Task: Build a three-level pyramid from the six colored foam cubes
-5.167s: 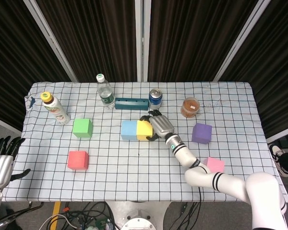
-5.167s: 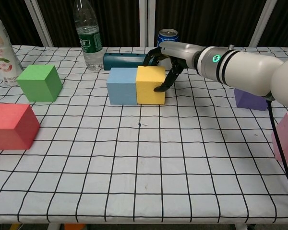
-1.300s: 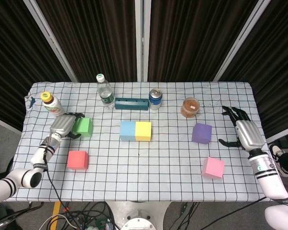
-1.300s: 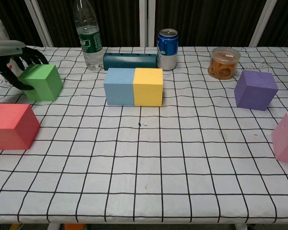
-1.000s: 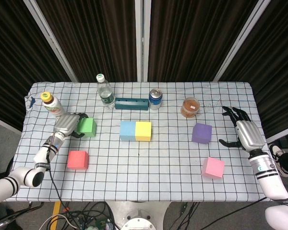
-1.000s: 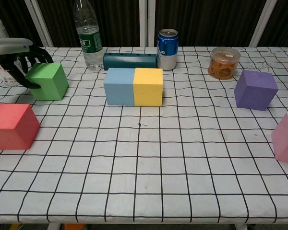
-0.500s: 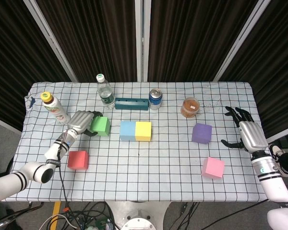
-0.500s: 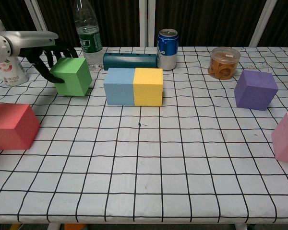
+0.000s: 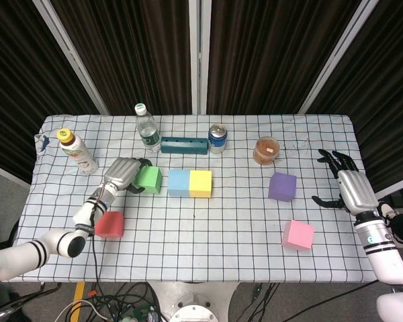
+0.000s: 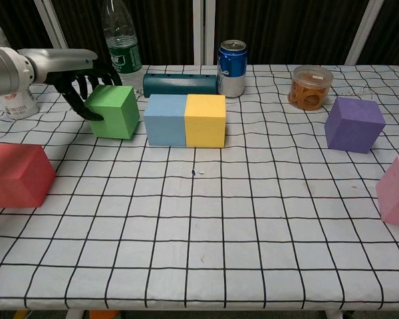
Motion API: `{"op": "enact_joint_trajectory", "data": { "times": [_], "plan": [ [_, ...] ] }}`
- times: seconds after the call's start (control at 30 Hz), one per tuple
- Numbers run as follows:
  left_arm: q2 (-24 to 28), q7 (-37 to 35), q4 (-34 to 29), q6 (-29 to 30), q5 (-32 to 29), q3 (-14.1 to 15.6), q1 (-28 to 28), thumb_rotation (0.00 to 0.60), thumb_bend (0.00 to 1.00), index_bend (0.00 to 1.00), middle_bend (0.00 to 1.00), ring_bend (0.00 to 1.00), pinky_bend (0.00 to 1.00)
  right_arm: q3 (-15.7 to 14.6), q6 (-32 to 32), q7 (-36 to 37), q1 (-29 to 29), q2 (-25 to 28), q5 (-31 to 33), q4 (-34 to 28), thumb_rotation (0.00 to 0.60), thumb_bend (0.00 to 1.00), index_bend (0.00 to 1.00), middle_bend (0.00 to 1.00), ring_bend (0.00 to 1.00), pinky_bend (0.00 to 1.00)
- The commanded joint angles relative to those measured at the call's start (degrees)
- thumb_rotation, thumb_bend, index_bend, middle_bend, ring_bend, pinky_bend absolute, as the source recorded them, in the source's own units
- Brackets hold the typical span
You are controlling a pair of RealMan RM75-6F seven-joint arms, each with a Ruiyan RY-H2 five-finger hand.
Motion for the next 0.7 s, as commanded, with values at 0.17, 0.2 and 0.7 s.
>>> {"op": "enact_joint_trajectory", "data": {
  "times": [0.17, 0.2, 0.7],
  "plan": [
    [-0.95, 4.68, -1.41, 1.11, -5.29, -0.09, -1.46, 0.6, 0.24, 0.3, 0.37, 0.35, 0.4, 0.05, -0.12, 0.48, -0.15, 0.02, -0.09, 0.39, 0.6, 0.1, 0.0, 0.2, 0.0, 0.0],
    [-1.04, 5.1, -1.51, 1.28, -5.65, -0.05, -1.59, 0.6, 0.24, 0.3, 0.37, 0.35, 0.4, 0.07, -0.13, 0.57, -0.16, 0.05, -0.12, 0.42, 0.6, 0.1, 0.0, 0.2, 0.0, 0.0],
    [-1.74, 8.96, -3.05, 2.88, -9.66, 0.74, -2.94, 0.6, 0.24, 0.29, 0.36, 0.35, 0.4, 0.15, -0.55, 1.39, -0.24, -0.01, -0.51, 1.18, 0.6, 0.1, 0.0, 0.2, 0.0, 0.0]
  ]
}}
